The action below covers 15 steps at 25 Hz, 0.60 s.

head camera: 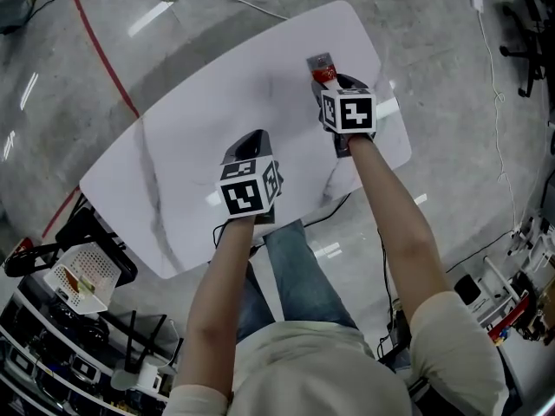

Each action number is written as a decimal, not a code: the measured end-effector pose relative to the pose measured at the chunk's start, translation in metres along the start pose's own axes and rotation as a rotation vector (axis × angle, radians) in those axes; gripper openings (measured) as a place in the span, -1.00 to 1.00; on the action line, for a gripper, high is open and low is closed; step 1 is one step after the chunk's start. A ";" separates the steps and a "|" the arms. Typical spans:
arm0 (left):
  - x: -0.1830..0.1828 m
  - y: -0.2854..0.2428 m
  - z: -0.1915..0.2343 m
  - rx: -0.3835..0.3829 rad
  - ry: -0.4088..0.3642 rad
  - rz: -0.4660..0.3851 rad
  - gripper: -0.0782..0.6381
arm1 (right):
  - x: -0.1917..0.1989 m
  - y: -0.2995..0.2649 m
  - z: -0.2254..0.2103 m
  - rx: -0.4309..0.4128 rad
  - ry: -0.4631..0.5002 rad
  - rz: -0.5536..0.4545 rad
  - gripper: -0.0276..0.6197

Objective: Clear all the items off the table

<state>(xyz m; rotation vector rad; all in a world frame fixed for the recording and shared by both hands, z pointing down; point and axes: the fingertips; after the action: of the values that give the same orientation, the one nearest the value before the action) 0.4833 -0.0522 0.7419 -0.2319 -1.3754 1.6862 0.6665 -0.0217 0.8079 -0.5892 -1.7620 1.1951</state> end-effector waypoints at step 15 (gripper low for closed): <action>0.003 -0.016 0.000 0.010 -0.035 0.017 -0.76 | 0.000 -0.031 -0.016 0.087 0.054 0.029 -0.12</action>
<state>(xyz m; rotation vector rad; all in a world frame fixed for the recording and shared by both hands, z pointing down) 0.4901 -0.0510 0.7566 -0.2101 -1.3936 1.7185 0.6834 -0.0267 0.8383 -0.5921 -1.6523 1.2578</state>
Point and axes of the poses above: the fingertips, and each gripper's own axes: y backward along the fingers, z to its left, x out of its underside, and after that the axes turned 2 degrees about x, right-handed
